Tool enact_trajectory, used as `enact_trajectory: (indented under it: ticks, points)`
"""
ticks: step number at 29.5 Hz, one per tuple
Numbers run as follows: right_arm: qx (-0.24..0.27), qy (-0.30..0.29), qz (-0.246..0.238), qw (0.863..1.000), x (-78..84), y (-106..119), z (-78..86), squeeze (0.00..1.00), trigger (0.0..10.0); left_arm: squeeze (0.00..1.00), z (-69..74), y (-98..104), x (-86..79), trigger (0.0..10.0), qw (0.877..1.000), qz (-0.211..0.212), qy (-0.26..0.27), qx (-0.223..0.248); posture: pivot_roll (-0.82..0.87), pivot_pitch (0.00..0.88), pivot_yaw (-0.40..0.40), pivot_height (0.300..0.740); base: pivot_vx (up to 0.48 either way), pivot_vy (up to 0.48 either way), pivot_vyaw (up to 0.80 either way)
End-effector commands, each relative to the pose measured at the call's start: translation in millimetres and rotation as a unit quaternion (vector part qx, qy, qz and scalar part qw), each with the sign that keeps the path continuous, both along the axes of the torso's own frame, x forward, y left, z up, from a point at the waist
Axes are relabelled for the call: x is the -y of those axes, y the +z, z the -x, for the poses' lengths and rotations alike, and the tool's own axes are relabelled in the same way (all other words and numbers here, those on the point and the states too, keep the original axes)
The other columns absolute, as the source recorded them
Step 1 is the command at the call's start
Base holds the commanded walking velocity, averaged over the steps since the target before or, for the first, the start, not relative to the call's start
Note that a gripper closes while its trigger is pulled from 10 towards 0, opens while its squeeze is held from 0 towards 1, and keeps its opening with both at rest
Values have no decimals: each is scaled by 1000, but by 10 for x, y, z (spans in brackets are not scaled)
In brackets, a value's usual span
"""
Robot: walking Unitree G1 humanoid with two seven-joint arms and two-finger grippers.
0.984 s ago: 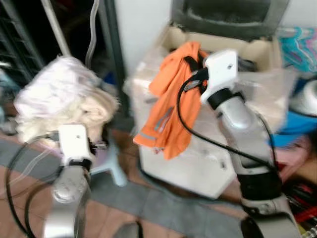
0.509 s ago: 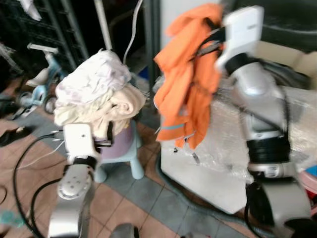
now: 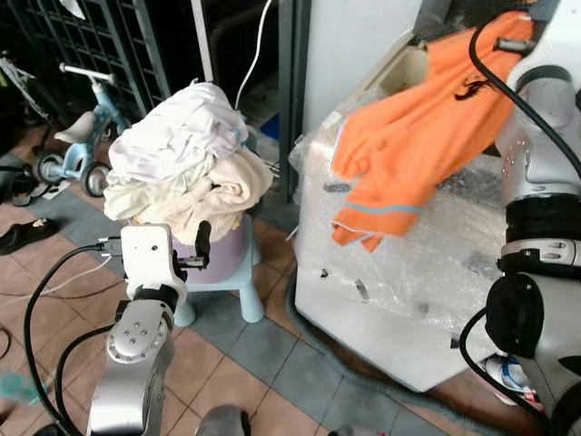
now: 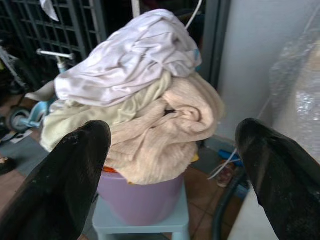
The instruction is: Clothes washing
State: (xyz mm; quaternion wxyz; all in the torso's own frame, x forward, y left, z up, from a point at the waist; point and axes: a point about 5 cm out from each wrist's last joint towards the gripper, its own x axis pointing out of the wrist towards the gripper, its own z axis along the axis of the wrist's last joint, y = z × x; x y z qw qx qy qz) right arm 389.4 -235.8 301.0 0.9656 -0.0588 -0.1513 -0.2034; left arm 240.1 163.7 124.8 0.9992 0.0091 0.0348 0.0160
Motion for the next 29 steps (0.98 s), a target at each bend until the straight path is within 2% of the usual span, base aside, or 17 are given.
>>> enact_trajectory:
  ticks: [1, 4, 14, 19, 23, 26, 29]
  points:
    - [-27, 33, 2, 999, -153, -143, -23, 0, 10000, 0, 11, -22, -14, 10000, 1000, -3, 2, -5, 15, 0, -28, 740, 274, 0, 0]
    - [-44, 50, -1, 998, -227, -272, -20, 0, 10000, 0, 8, -18, -9, 10000, 1000, -2, -2, -4, 13, 0, -25, 740, 294, 0, 0]
    - [-29, 76, 4, 997, -295, -265, 0, 0, 10000, 0, -10, -13, -13, 10000, 1000, 0, -6, -2, 8, 0, -19, 740, 339, 0, 0]
    - [-26, 65, 13, 997, -271, -250, 22, 0, 10000, 0, -16, -8, -12, 10000, 1000, -2, -6, -2, 12, 0, -17, 740, 338, 0, -666]
    - [10, 39, 29, 999, -165, -89, 35, 0, 10000, 0, -19, -10, -27, 10000, 1000, -9, 6, -4, 13, 0, -16, 740, 137, 0, -733]
    - [18, 34, 34, 999, -144, -52, 37, 0, 10000, 0, -21, -6, -32, 10000, 1000, -12, 10, -3, 15, 0, -16, 740, 0, 0, -756]
    - [77, 21, 51, 996, 28, 382, 40, 0, 10000, 0, -43, -1, -24, 10000, 1000, -13, 11, -2, 13, 0, -17, 740, 0, 0, -492]
